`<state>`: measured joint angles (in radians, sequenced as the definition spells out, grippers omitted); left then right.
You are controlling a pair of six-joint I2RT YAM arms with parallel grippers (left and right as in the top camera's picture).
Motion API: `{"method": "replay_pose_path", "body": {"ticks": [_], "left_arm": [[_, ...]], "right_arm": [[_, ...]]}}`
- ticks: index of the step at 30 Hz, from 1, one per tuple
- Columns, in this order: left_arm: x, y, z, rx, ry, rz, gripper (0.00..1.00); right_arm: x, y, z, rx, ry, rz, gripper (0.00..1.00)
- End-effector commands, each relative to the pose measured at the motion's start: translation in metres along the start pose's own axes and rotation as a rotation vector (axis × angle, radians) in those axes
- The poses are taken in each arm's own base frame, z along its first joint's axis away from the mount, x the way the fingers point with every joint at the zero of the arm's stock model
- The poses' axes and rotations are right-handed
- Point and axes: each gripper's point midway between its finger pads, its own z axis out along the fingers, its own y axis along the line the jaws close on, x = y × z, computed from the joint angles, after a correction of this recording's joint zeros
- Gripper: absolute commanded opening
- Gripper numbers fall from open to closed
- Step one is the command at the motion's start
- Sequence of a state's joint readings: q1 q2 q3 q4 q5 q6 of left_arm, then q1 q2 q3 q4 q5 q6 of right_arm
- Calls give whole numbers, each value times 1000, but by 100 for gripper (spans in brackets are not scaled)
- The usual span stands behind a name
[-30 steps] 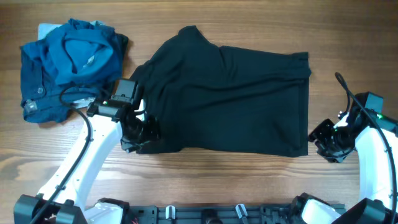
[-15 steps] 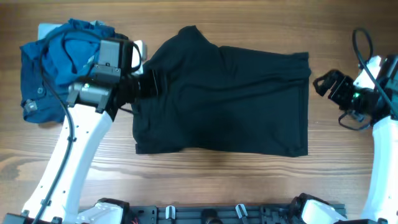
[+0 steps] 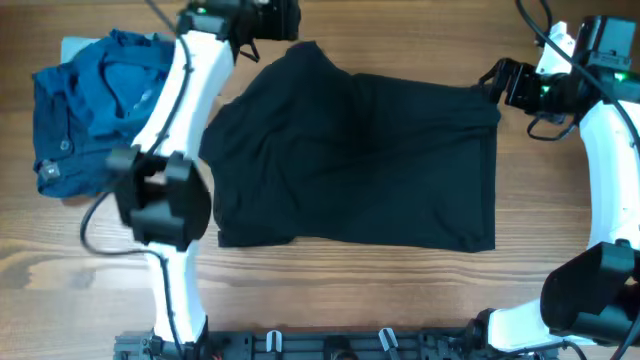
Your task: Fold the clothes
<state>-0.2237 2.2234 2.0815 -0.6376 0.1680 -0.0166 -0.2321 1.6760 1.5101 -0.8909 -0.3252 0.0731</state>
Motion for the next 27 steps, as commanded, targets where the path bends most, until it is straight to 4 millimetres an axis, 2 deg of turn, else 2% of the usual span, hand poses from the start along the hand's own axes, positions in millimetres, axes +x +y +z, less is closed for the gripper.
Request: {"method": "replay_pose_path", "body": {"ticks": [1,3,5,6,9,11,13,18,19,21,22,23,25,27], "left_arm": [[25,8,39,-7,55,140,88],[53,16,60,-11,133,164,85],[72,30,70,-25,189,154,81],[81,42,74,-33,215,135,78],[104,60,76,-29,291,92,70],[113,67,80,-34,315,78,62],[117,68,83,-34,321,76,56],[131,66,96,-26,348,77,49],[129,62,97,-12,340,80,42],[128,51,98,42,331,75,34],[129,45,98,65,334,69,23],[129,42,98,71,335,57,4],[126,55,98,-28,328,-12,4],[113,75,86,-107,299,-47,4]], "right_arm": [[-6,0,-5,13,-21,-26,97],[-6,0,-5,13,-19,-25,97],[-5,0,-5,16,-17,-25,97],[-5,-1,-5,21,-15,-24,98],[-5,-3,-5,35,-17,-24,97],[-6,-3,-5,34,-18,-25,97],[-5,-3,-5,35,-18,-24,96],[-5,-3,-5,35,-16,-24,96],[-6,-3,-5,35,-19,-24,96],[-6,-3,-5,35,-19,-24,96],[-6,-3,-5,35,-18,-24,95],[-6,-4,-5,35,-19,-25,95],[-8,-4,-5,38,-27,-27,94],[-12,-4,-1,35,-39,-31,94]]}}
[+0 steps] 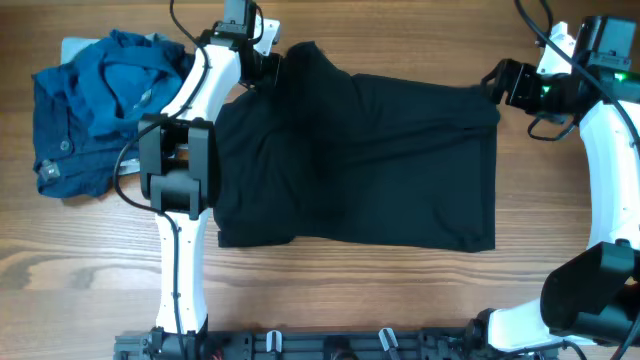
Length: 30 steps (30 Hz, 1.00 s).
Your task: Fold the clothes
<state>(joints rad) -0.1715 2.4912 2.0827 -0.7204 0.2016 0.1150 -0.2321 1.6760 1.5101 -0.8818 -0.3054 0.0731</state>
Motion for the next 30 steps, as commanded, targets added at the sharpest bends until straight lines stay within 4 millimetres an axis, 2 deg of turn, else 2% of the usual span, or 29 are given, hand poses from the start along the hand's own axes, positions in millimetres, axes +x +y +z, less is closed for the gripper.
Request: {"method": "replay_pose_path", "body": {"ticks": [1,3,5,6,9,11,13,16,17,19,23,25,27,30], "left_arm": [[-16,28,-24,-103,-52,-93,4],[-30,44,-52,-165,-108,-153,4],[-43,48,-80,-177,-156,-164,4],[-45,47,-87,-177,-165,-163,4],[-44,46,-91,-178,-164,-206,4],[-42,45,-91,-177,-156,-212,4],[-42,44,-90,-176,-154,-211,4],[-41,44,-90,-176,-151,-211,4],[-41,44,-90,-176,-151,-210,4],[-41,44,-90,-176,-151,-210,4],[-41,44,-90,-176,-152,-210,4],[-41,44,-90,-176,-152,-210,4],[-41,44,-90,-176,-151,-210,4],[-41,44,-90,-176,-151,-210,4]], "right_arm": [[-10,-2,5,13,-25,-27,93],[-9,-3,24,-7,-3,-25,92],[-10,-11,53,-13,17,-18,91],[-13,-15,66,-13,12,-20,90],[-24,-23,94,-15,-26,-35,85],[-32,-25,112,-19,-57,-50,78],[-34,-27,127,-22,-65,-53,74],[-20,-31,161,-13,-24,-15,61],[-13,-38,172,23,-2,24,57],[-4,-51,182,111,21,55,50],[2,-75,181,294,14,117,50],[6,-78,182,313,24,132,50],[20,-79,190,315,72,144,49],[35,-77,199,308,123,143,43]]}}
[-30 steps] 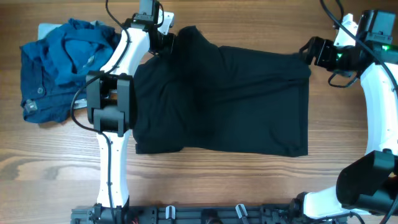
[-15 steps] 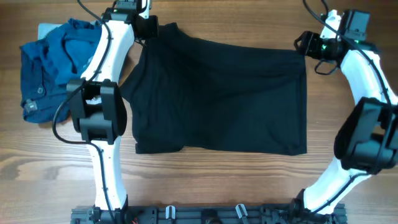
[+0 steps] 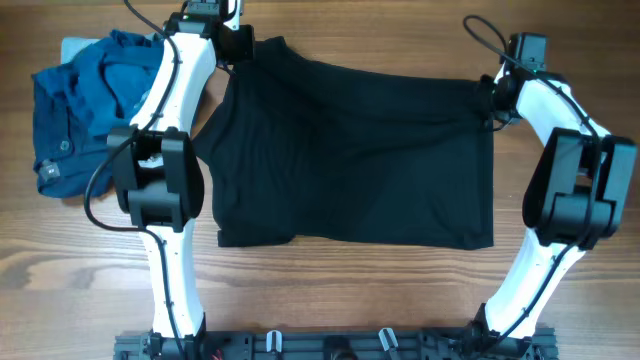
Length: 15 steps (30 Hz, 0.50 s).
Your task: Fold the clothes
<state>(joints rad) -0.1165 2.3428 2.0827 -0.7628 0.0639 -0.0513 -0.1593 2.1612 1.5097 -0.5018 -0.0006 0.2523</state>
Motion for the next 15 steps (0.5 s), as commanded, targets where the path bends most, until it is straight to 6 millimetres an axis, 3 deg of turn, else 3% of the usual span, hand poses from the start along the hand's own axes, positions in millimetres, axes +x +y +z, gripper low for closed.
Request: {"method": "replay_pose_path", "body": {"ticks": [1,4,7,13,14,15], "left_arm": [[-11,1,-11,-13,-34,-12,4],[-11,1,-11,-13,-34,-12,4],[-11,1,-11,-14,-35,-12,4],[-11,1,-11,-14,-34,-12,4],[-11,1,-11,-14,-34,-12,4],[-12,4,-11,-27,-39,-12,4]], "right_arm": [[16,2,18,20,51,15,40],[9,6,18,1,25,28,33],[-2,9,14,-7,-4,25,18],[-28,12,-21,-6,-68,22,13],[-30,9,-25,11,-73,22,6],[-32,8,-26,13,-78,24,4]]}}
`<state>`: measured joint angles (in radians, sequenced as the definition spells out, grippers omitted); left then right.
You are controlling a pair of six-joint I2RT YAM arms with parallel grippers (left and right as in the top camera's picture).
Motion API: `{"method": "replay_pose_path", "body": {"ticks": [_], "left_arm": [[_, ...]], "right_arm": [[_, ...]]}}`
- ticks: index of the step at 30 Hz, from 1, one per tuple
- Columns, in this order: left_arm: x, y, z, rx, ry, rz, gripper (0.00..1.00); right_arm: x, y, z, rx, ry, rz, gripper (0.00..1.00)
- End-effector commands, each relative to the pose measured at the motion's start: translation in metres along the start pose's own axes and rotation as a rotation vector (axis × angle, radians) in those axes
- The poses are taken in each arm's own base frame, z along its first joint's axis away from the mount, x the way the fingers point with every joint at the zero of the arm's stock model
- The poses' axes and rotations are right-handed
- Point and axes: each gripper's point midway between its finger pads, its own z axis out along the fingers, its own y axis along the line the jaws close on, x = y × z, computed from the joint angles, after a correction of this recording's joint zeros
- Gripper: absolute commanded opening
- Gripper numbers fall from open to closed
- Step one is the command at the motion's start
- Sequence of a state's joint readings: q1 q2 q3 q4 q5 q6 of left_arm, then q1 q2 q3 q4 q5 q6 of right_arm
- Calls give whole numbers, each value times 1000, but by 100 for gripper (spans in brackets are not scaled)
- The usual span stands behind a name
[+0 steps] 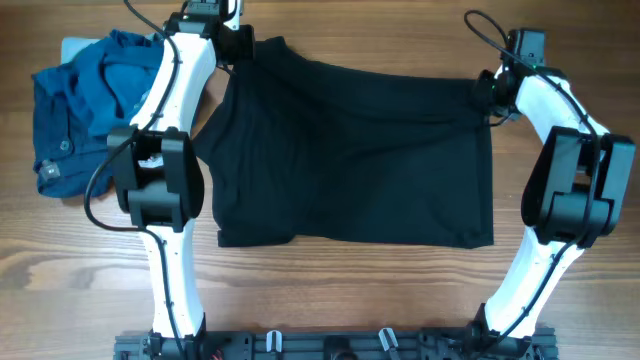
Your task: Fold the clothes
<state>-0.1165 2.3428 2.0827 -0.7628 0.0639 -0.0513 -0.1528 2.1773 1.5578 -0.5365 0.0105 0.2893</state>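
A black garment (350, 150) lies spread flat across the middle of the wooden table, its top edge pulled nearly straight. At the garment's top left corner my left gripper (246, 46) appears shut on the cloth. My right gripper (484, 95) is at the top right corner and also seems shut on the cloth. The fingers themselves are too small to make out clearly.
A crumpled pile of blue clothes (85, 110) lies at the far left on a pale sheet, beside the left arm. Both arms stretch from the front rail (330, 345) to the back of the table, flanking the garment.
Hardly anything has changed. Both grippers stay at the garment's top corners, and the right arm has shifted only a touch.
First the left gripper was above the garment's bunched top left corner and the right gripper was off its top right corner. Then the left gripper was at that corner. Later both held the top corners, the top edge stretched straighter and wider, as it is now.
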Motion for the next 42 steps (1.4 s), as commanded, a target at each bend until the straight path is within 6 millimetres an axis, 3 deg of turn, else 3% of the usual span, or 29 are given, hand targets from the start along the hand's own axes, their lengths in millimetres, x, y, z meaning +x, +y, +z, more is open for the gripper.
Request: {"method": "replay_pose_path", "body": {"ticks": [1,6,10,13,14,15,16,18,19,20,22,23,25,27,30,36,38,42], "left_arm": [[-15,11,-12,-64,-52,-14,4],[-41,33,-16,-110,-157,-39,4],[-53,29,-18,-102,-207,-35,4],[-56,29,-18,-101,-218,-35,4],[-57,29,-19,-100,-222,-35,7],[-58,29,-19,-100,-225,-35,24],[-57,29,-19,-100,-224,-35,44],[-54,29,-31,-103,-205,-37,68],[-53,30,-41,-104,-199,-44,72],[-53,31,-60,-105,-194,-72,79],[-44,29,-110,-93,-164,-138,89],[-29,27,-138,-91,-118,-158,93],[3,19,-172,-65,-11,-161,97],[41,19,-191,-84,124,-239,97],[96,18,-202,-149,338,-376,93],[142,-9,-207,-206,442,-433,93],[166,-21,-210,-218,458,-434,93],[213,-33,-217,-234,431,-505,91]], "right_arm": [[-27,3,-24,4,-84,1,4],[-51,-21,-27,-15,-152,38,4],[-74,4,-34,-171,-237,-28,4],[-89,3,-37,-165,-298,-17,4],[-91,3,-38,-161,-309,-18,23],[-91,2,-39,-162,-309,-17,70],[-90,2,-40,-160,-302,-15,81],[-83,1,-56,-158,-271,7,98],[-82,1,-66,-157,-266,9,99],[-80,1,-90,-159,-264,28,100],[-60,28,-146,-329,-196,44,100],[-42,43,-176,-428,-143,19,100],[-6,41,-206,-434,-35,35,100],[31,16,-213,-294,95,128,90],[83,-34,-232,5,233,284,87],[127,-45,-254,44,250,366,87],[148,-49,-250,56,285,367,86],[198,-44,-216,94,404,326,84]]}}
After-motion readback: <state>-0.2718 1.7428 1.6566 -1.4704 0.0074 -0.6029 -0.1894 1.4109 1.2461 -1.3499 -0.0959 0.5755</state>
